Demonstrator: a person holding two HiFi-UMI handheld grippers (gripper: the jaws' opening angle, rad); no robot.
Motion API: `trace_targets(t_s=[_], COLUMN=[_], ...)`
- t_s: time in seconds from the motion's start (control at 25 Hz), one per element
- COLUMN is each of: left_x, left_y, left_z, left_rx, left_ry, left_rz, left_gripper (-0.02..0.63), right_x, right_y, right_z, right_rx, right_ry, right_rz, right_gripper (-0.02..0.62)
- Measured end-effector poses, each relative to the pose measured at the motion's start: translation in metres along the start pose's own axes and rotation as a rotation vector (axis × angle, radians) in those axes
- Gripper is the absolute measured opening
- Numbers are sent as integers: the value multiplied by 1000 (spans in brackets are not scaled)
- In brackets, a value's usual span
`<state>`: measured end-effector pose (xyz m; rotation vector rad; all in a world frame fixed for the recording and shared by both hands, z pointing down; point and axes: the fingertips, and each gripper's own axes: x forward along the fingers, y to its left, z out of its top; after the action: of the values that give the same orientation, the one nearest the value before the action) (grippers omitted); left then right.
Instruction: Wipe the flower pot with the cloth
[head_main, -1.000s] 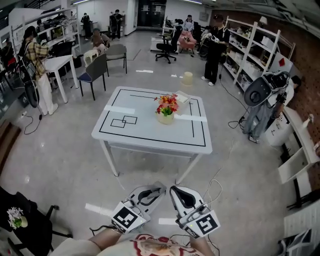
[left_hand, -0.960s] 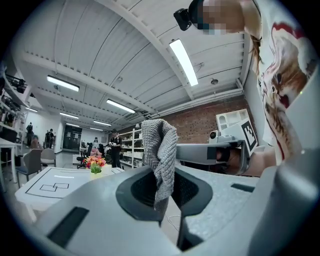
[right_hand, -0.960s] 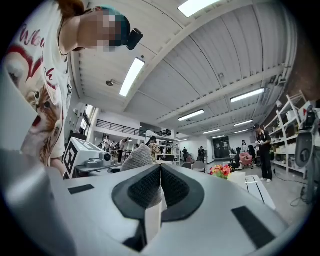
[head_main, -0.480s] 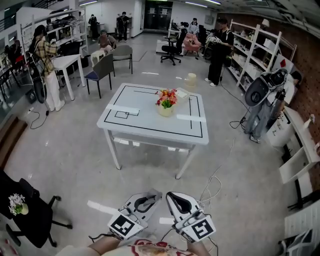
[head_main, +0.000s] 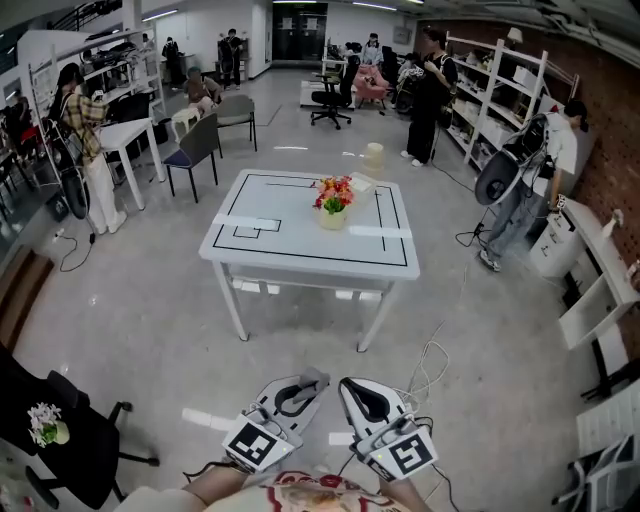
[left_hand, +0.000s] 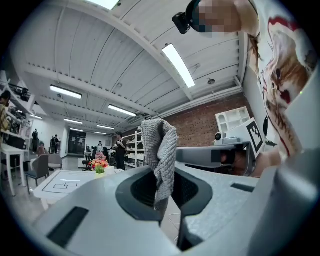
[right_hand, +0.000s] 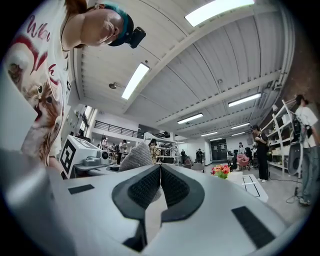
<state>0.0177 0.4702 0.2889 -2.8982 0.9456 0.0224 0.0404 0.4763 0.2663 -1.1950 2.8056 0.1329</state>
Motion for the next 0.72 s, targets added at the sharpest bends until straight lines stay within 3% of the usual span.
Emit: trace_targets(t_s=[0.08, 0.28, 0.52, 0.72], left_x=[-6, -14, -21, -24], left_y=[8, 25, 32, 34], left_z=[1, 4, 6, 4], left_rx=[27, -40, 5, -8], left_ry=[10, 0, -5, -3], left_rz=[-1, 19, 7, 6], left_gripper=[33, 32, 33, 33], right_x=[7, 18, 29, 34], right_y=[7, 15, 20, 22], right_z=[2, 2, 3, -2], right_rx=[-4, 3, -10, 2], right_ry=[-5, -10, -12, 10], right_rz=[-2, -11, -27, -24], right_gripper=[0, 0, -2, -2])
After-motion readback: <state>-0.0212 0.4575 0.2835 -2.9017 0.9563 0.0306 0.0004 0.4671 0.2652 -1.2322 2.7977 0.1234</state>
